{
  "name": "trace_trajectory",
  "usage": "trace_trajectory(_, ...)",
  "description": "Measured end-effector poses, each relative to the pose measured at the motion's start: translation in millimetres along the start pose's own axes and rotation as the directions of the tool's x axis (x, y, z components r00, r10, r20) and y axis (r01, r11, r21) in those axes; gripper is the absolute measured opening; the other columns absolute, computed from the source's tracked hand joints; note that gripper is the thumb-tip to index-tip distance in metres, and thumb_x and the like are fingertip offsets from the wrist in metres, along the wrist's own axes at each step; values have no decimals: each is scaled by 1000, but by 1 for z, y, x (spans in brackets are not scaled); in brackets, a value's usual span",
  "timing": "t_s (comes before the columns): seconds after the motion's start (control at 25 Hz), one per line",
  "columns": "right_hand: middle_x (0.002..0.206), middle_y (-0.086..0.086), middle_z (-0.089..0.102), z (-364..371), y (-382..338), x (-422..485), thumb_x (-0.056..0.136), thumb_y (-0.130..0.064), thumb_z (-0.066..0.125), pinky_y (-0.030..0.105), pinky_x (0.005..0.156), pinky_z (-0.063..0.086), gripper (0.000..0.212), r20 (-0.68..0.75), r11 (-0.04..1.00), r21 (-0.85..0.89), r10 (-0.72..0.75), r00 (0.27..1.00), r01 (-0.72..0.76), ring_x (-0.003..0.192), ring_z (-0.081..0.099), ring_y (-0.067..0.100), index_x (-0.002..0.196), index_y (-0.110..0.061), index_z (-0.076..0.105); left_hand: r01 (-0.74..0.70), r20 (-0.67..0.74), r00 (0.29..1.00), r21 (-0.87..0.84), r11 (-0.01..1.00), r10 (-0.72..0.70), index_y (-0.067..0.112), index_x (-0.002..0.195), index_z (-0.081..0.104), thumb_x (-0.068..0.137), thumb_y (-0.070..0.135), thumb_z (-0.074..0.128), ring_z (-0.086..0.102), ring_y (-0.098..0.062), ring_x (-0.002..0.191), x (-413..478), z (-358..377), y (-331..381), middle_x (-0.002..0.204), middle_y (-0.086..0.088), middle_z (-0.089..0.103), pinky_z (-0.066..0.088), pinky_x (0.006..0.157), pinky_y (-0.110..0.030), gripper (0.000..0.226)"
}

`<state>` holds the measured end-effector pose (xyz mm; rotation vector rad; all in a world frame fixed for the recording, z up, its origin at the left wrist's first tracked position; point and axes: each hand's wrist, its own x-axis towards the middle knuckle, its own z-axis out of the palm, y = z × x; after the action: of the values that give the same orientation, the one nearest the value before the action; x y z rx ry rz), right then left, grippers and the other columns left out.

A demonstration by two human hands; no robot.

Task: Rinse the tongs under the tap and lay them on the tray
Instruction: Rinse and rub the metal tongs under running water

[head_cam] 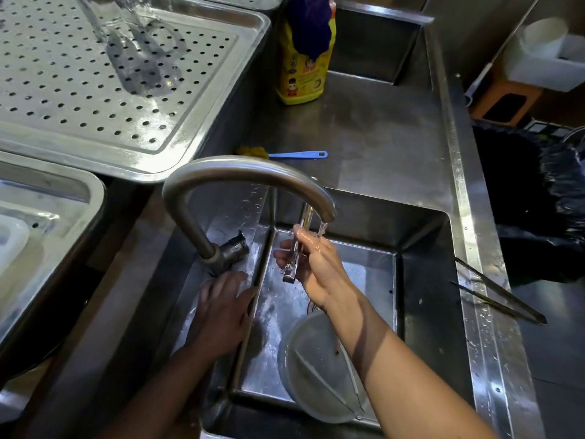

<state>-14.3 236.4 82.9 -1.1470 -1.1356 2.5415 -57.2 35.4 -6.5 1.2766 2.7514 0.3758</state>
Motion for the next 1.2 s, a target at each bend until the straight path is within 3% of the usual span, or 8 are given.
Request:
trace_trajectory(0.28,97,21,74,-11,-5,2,94,-43,63,36,61,63,44,67,921,334,191,979,-202,78,77,31,117,-6,61,68,-2,998,5,998,-68,19,123,64,67,21,51,45,-31,130,-5,7,-2,141,-13,54,32,110,-49,58)
trace_trajectory(0.36,95,23,74,-19,-4,0,96,-43,59,36,73,64,47,110,858,468,182,977,-213,79,77,31,103,2,71,90,-10,996,-22,996,-90,18,118,68,64,16,54,48,-33,130,-7,6,-1,142,-13,54,37,109,-51,56)
trace_trajectory(0.44,92,23,75,-26,-5,-2,97,-45,55,24,99,49,59,155,810,534,189,970,-243,77,77,29,76,5,78,90,-19,996,-31,995,-90,17,114,71,61,13,58,50,-35,129,-7,4,-1,141,-13,56,39,108,-51,54)
trace_trajectory(0.52,105,26,73,-27,-7,-7,97,-44,55,21,91,50,58,189,754,604,178,966,-257,76,77,30,82,9,74,79,-38,996,-33,996,-80,17,110,72,60,11,59,51,-34,128,-7,4,0,140,-14,57,40,106,-49,52)
trace_trajectory(0.64,132,32,58,-22,-10,-9,102,-38,52,37,68,64,45,228,658,712,115,967,-246,75,76,38,91,4,66,67,-49,997,-23,998,-68,16,108,72,62,14,55,53,-34,126,-8,5,-2,139,-14,57,39,105,-49,49)
trace_trajectory(0.84,99,11,68,-11,-12,-7,99,-35,39,24,46,51,41,350,805,480,187,918,-347,55,57,14,107,-2,64,71,-56,996,-15,997,-72,18,105,72,66,19,49,48,-30,126,-7,6,-3,139,-11,57,34,105,-45,46)
trace_trajectory(1.04,74,3,61,-15,-6,-8,97,-45,41,21,37,36,47,405,908,300,157,901,-293,43,46,12,109,-9,69,79,-47,996,-7,997,-79,18,106,72,68,21,43,51,-32,126,-8,5,-2,139,-12,58,37,105,-47,47)
trace_trajectory(1.2,84,4,71,-10,-10,-16,94,-36,54,24,50,53,34,431,965,201,68,900,-169,56,62,14,111,-11,71,89,-40,995,-6,996,-89,18,102,73,65,19,48,52,-31,125,-8,7,-3,139,-11,57,36,104,-44,44)
